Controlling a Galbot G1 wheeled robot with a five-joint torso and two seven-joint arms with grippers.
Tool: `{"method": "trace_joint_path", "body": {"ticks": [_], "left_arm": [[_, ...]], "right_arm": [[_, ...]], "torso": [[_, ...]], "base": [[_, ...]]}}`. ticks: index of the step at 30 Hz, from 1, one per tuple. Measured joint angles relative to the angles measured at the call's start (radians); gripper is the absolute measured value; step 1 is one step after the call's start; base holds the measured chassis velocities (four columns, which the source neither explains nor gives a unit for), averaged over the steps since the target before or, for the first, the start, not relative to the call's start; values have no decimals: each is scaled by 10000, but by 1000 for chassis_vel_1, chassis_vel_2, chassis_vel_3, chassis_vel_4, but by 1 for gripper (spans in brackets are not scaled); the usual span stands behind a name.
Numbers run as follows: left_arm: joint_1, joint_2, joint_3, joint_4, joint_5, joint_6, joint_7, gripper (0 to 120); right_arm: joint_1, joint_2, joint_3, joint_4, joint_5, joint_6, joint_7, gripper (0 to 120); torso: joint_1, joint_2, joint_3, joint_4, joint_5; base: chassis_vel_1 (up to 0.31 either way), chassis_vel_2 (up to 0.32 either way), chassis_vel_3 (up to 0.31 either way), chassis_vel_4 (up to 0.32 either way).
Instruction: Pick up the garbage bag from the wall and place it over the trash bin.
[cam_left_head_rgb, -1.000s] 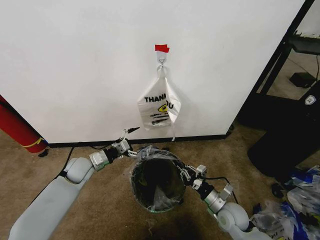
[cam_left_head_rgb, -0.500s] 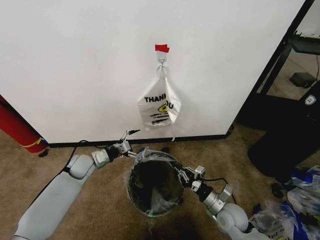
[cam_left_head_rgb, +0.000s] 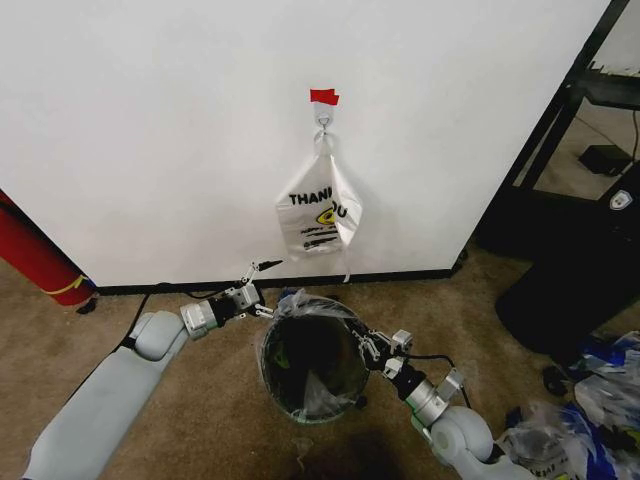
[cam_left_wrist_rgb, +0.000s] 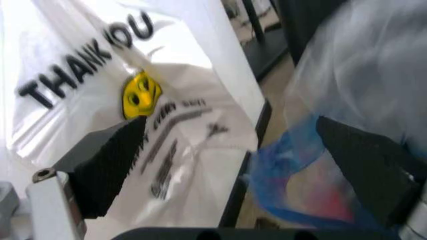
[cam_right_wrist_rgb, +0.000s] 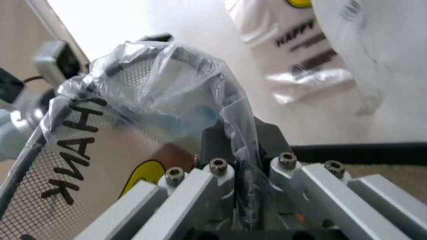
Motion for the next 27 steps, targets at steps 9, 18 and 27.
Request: {"method": "trace_joint_path", "body": {"ticks": [9,18,27], "left_arm": [[-50,71,-281,156,-1244,-44,335,100],[764,-177,-778,71,-518,548,-3514,100],[2859,-952,-619,-1547,1035,1699,-7715,100]], "right_arm": [[-44,67,-11,-66,728,-131,308,1],[-220,201,-149,297,2037,-502,1903,1],[53,391,-279,1775,2795,-1992,6913,1]], "torso": [[0,0,0,0,-1],[0,0,0,0,-2],[-1,0,-1,2,-2]], "base": [[0,0,0,0],[0,0,0,0],[0,0,0,0]]}}
